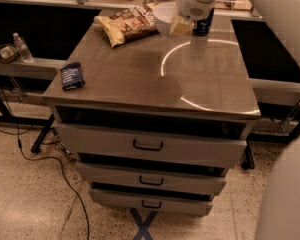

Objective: Move white bowl near brown chip bag

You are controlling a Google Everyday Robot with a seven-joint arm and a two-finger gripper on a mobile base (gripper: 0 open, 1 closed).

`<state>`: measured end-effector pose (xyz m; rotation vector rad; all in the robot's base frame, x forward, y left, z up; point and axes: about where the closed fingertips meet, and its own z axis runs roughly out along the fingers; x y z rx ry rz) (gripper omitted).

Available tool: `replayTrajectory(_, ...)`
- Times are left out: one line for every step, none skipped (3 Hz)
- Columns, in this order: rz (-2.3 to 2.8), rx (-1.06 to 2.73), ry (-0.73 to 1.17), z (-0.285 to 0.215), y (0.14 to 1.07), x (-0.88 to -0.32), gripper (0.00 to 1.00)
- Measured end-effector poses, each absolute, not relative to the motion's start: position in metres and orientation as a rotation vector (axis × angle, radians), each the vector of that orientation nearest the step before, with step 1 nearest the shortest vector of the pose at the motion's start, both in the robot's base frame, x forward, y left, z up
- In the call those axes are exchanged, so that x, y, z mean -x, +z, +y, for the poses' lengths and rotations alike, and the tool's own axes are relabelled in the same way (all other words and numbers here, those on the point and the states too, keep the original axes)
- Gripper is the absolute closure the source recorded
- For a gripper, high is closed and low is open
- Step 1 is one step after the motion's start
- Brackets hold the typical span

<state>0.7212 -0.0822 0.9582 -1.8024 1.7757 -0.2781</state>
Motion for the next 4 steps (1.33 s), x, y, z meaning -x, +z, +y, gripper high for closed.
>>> replayTrajectory(1.732,1.821,-0.280,-0.047,0.955,-0.765,1.00)
replayTrajectory(1.730,1.833,-0.243,-0.020,0.936,-0.796,1.00)
replayTrajectory(1.754,1.849,-0.207,-0.003,0.911,-0.813,1.00)
replayTrajectory(1.789,1.860,-0.190,0.002,0.892,-0.823,0.81)
